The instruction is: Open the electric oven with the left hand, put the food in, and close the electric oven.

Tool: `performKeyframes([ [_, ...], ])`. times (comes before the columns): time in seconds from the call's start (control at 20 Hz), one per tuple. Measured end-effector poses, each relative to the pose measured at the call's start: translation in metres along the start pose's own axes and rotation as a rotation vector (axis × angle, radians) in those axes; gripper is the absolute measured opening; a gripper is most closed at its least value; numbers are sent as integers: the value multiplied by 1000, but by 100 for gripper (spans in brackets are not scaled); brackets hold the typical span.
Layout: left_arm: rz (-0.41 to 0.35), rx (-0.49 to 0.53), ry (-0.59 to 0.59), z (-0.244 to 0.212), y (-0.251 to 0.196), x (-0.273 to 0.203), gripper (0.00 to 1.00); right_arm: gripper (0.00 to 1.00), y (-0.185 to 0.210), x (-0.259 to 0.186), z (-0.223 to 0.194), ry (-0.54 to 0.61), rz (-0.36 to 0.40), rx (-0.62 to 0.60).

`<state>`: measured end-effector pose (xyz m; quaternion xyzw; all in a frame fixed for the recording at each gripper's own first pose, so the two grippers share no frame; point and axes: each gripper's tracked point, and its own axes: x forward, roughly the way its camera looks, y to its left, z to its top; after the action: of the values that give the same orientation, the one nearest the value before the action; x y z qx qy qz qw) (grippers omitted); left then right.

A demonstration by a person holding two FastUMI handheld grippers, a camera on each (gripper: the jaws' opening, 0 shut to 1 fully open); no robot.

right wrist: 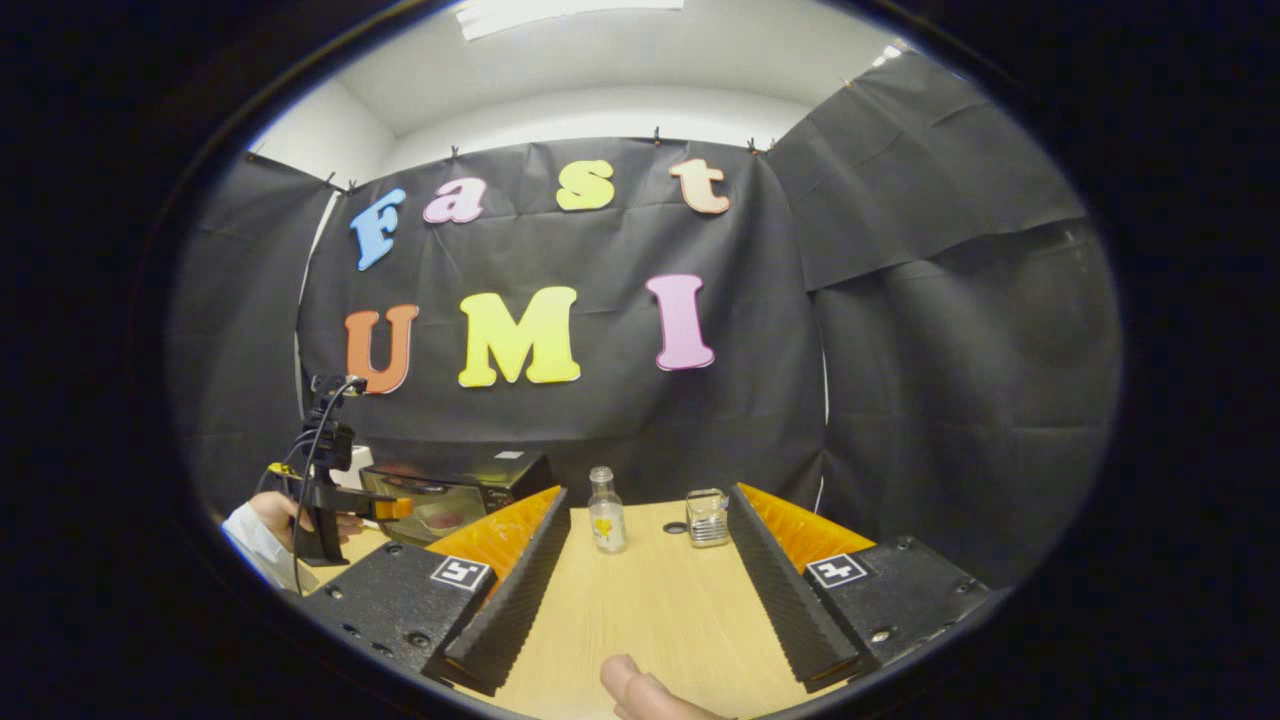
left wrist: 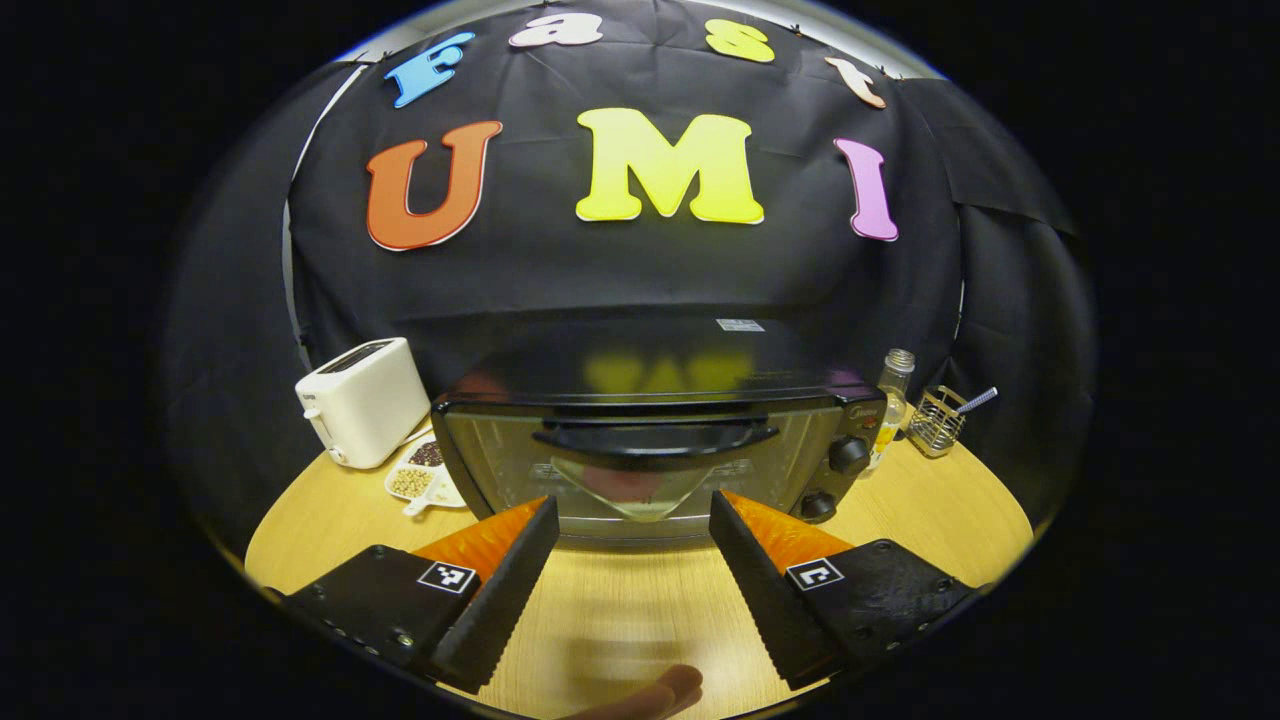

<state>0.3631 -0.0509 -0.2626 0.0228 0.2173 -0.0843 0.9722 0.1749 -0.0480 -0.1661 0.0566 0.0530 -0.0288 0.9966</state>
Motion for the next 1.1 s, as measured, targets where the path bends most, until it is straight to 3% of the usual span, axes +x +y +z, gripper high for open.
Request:
performKeyframes([
  [0.2, -6, -40, -25, 6, -1, -36, 96, 100, 5, -21, 11, -11, -1, -25],
  [0.5, 11, -19, -103, 15, -7, -122, 96, 100, 7, -61, 21, -21, -25, -50],
  [0.75, 27, -53, -213, 34, -5, -220, 96, 100, 10, -102, 36, -10, -44, -44],
  [0.95, 39, -75, -311, 53, -3, -305, 95, 100, 17, -138, 58, -15, -18, 12],
  [1.0, 42, -78, -335, 56, -3, -326, 87, 100, 18, -147, 63, -21, -10, 22],
  [1.05, 44, -83, -362, 59, -3, -345, 86, 100, 18, -156, 70, -29, -7, 29],
  [1.1, 43, -88, -390, 63, -5, -364, 93, 100, 17, -163, 76, -42, -8, 33],
])
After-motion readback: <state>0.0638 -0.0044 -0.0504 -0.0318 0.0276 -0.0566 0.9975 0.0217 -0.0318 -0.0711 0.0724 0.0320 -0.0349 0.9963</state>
